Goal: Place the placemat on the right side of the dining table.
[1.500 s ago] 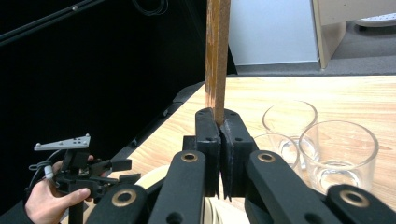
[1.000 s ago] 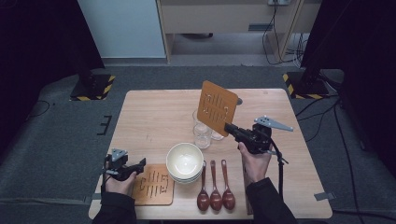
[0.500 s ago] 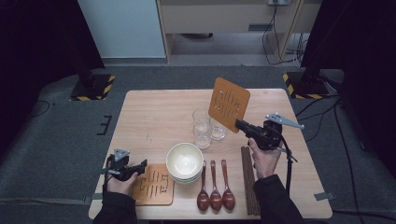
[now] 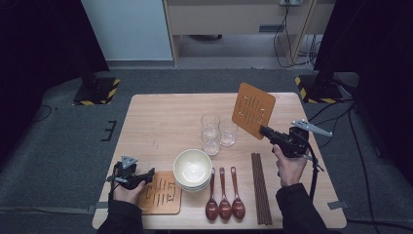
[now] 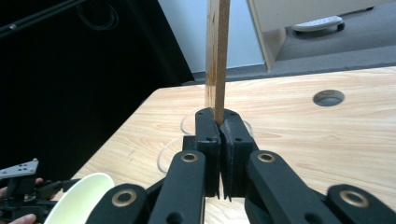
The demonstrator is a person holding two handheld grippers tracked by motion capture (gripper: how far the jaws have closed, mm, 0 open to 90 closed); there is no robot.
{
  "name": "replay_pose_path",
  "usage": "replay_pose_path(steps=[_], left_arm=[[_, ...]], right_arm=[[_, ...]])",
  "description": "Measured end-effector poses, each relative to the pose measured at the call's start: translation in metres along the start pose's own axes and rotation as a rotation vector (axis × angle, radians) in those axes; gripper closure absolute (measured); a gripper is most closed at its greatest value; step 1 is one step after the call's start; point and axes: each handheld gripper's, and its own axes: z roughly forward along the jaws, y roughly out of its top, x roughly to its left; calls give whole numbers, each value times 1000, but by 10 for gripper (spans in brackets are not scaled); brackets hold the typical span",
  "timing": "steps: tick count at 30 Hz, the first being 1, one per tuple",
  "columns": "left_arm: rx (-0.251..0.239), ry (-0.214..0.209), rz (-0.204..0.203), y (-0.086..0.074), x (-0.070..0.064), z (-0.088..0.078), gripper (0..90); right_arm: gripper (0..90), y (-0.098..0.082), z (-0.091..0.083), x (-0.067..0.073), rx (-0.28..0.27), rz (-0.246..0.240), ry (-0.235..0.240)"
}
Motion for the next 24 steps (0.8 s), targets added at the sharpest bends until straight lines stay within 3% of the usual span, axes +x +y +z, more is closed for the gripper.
replay_pose_path(steps=[5,24], left_arm=[[2,-5,4,-1,-1,1,177],[5,-20,19,-2,-3,2,175]], right_arm=[[876,-2,-8,-14,3,10,-26],[876,-11,-17,-41,17,50,-83]])
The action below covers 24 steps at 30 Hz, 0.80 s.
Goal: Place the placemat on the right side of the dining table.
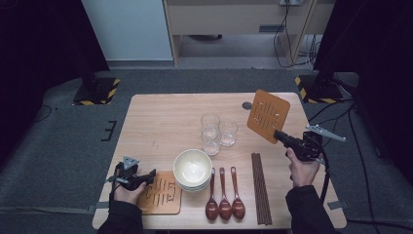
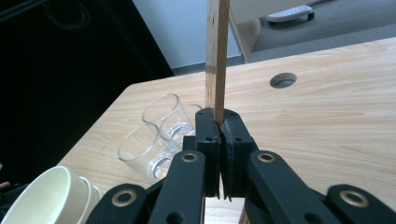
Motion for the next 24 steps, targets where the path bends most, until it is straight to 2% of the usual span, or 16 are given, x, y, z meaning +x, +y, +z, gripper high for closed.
replay_pose_path(steps=[16,24], left_arm=[[5,-12,16,0,-3,1,169],[7,-11,21,0,-3,1,168]], right_arm=[[876,-2,-6,-27,19,32,-68],[876,-5,-9,-37,23,33,-85]])
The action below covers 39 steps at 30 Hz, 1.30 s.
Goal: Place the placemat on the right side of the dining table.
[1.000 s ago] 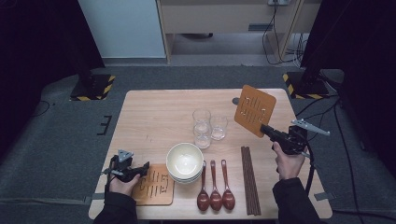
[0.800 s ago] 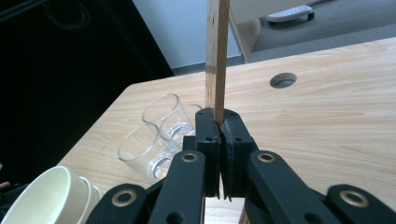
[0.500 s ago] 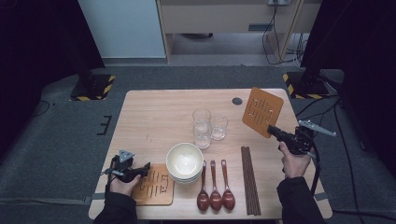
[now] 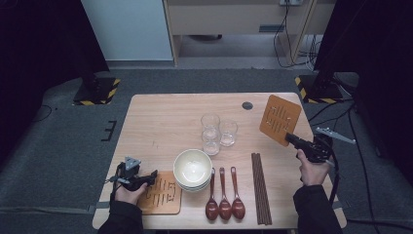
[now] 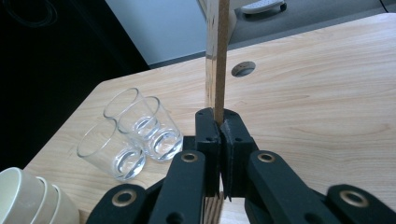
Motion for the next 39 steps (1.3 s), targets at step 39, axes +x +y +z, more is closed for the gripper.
replay_pose_path(steps=[39], left_arm=[[2,-11,13,-1,-3,1,166]], right_arm=[[875,-26,8,-47,145,76,-58]])
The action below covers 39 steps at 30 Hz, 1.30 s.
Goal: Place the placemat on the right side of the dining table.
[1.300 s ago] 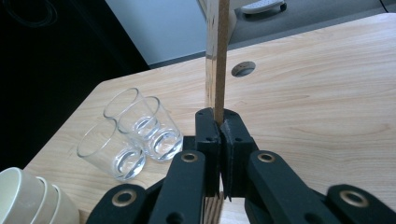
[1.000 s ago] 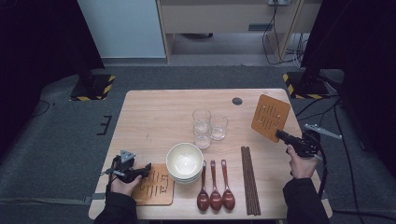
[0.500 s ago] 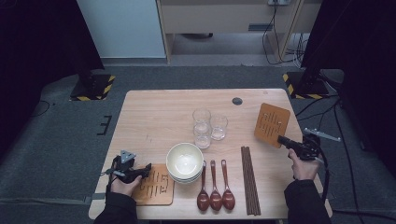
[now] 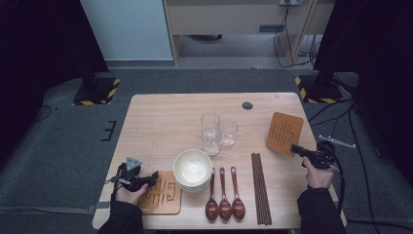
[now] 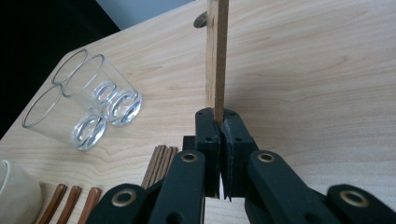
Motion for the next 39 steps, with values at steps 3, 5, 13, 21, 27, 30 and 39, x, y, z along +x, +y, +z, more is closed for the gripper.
replay_pose_path(steps=[3,5,13,21,27,30,39], left_arm=[[2,1,-2,0,0,0,165],[2,3,-5,0,0,1,165],[4,3,-16,-1,1,2,154],[-1,6,-17,-1,1,3,148],[-8,3,-23,-2,2,3,141],[-9,1,-30,-3,3,3,135],[-15,2,-44,-4,4,4,118]], right_arm=[[875,0,1,-2,6,7,1],[875,0,1,-2,7,9,1],[873,-2,0,-7,10,37,8],[863,-2,2,-7,4,17,-13],[847,-3,4,-5,-4,5,-32],[842,-3,4,-5,-2,7,-35],[805,-4,6,-8,5,-8,-58]])
